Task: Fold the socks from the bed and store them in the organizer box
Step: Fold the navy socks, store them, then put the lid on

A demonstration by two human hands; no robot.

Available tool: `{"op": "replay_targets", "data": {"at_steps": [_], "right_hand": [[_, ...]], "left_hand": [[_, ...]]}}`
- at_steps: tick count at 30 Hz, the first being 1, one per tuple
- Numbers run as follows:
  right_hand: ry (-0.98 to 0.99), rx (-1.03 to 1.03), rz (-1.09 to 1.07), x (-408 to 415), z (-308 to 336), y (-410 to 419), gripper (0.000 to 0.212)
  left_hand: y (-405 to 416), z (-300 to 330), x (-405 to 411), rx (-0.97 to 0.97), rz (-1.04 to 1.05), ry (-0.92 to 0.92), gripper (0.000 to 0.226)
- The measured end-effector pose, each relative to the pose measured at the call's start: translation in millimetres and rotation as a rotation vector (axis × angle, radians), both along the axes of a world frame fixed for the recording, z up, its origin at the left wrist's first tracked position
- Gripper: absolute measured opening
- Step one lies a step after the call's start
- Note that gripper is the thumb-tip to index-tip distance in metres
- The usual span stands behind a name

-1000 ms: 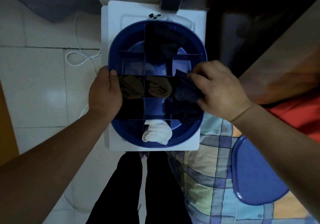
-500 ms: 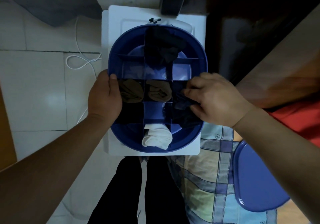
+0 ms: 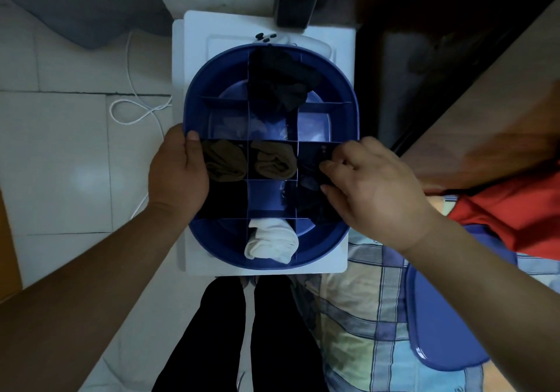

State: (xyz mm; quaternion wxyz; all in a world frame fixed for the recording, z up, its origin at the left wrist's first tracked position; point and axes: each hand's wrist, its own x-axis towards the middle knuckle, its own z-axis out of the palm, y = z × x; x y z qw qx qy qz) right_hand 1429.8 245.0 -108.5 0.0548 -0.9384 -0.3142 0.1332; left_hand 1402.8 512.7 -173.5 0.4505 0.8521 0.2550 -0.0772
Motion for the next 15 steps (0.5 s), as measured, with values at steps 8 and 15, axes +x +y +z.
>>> {"op": "replay_targets", "data": {"at_steps": [8,15], "right_hand": [[0.055,-0.199,-0.034,15,-12,25,0.016],[0.167,-0.218,0.016,16,-9,22,0.016]], "left_hand": [[1,-2,1,-0.002,-0.003,-0.008,0.024],[0,-1,0,0.002,0.002,0.003,0.022]]}}
